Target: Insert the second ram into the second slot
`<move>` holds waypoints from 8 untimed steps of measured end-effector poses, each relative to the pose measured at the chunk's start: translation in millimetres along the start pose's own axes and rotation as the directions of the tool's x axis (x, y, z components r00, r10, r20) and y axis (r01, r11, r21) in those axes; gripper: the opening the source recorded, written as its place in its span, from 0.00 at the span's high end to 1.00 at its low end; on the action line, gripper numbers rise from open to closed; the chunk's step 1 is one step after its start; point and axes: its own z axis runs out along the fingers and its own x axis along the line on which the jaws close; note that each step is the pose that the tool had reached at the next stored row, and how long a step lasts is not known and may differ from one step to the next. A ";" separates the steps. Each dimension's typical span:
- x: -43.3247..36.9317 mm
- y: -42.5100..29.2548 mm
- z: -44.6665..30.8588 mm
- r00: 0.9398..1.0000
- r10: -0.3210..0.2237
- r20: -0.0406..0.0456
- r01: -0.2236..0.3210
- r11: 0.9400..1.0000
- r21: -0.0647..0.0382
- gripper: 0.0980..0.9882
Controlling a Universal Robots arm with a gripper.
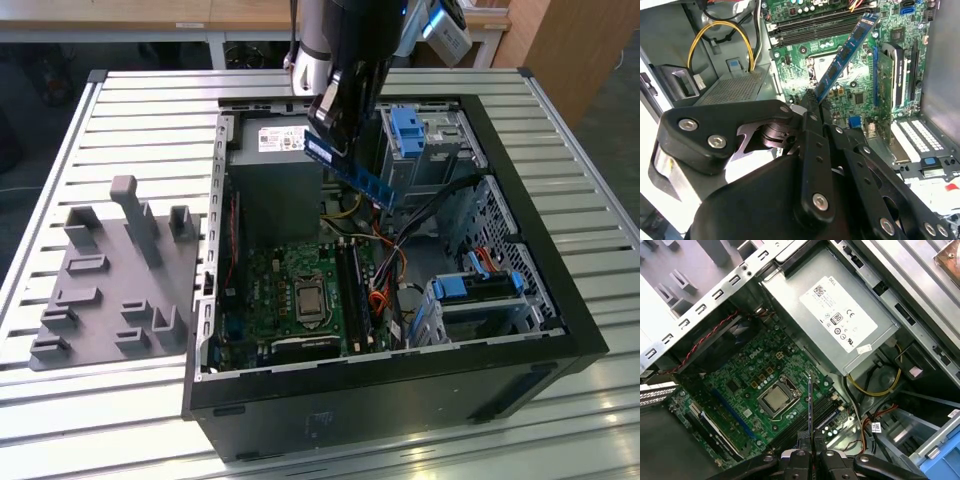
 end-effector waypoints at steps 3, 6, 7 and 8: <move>0.0 0.0 0.0 1.000 0.018 0.000 -0.018 1.000 0.000 0.96; 0.0 0.0 0.0 0.999 0.041 0.001 -0.041 0.999 0.000 0.96; 0.0 0.0 0.0 0.999 0.049 0.001 -0.049 0.999 0.000 0.96; 0.0 0.0 0.0 0.998 0.059 0.002 -0.059 0.998 0.000 0.96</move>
